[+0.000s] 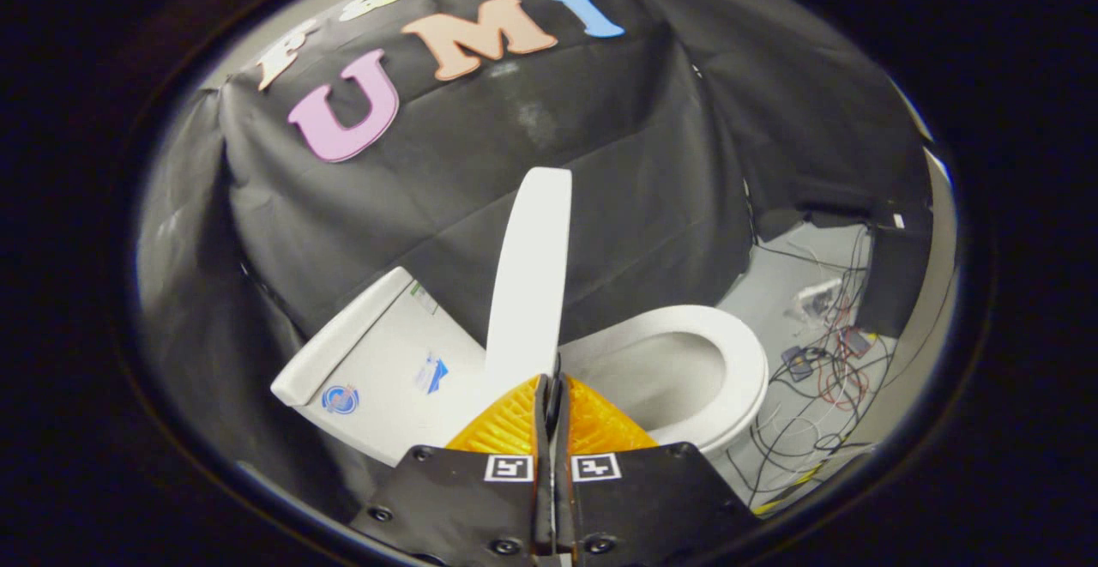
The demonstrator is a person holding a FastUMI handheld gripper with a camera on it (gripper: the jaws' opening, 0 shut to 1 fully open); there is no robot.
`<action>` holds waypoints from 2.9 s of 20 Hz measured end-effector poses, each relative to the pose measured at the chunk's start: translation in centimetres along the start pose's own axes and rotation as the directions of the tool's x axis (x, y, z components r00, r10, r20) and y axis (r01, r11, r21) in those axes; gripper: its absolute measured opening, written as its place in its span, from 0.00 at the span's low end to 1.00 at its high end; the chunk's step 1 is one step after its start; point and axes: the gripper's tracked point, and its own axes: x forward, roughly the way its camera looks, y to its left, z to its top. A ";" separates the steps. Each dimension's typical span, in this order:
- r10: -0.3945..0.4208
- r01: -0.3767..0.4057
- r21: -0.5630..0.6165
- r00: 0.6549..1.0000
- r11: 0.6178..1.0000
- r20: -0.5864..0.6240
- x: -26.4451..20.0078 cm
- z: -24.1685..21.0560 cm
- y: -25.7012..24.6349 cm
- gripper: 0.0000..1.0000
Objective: Open the toilet lid.
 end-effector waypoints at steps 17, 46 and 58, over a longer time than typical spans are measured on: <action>0.088 -0.088 -0.177 0.996 0.980 -0.007 0.1 0.0 12.2 0.02; 0.237 -0.220 -0.443 0.971 0.869 -0.017 2.4 -4.4 23.2 0.19; 0.336 -0.284 -0.541 0.942 0.792 -0.003 -5.2 -4.6 26.1 1.00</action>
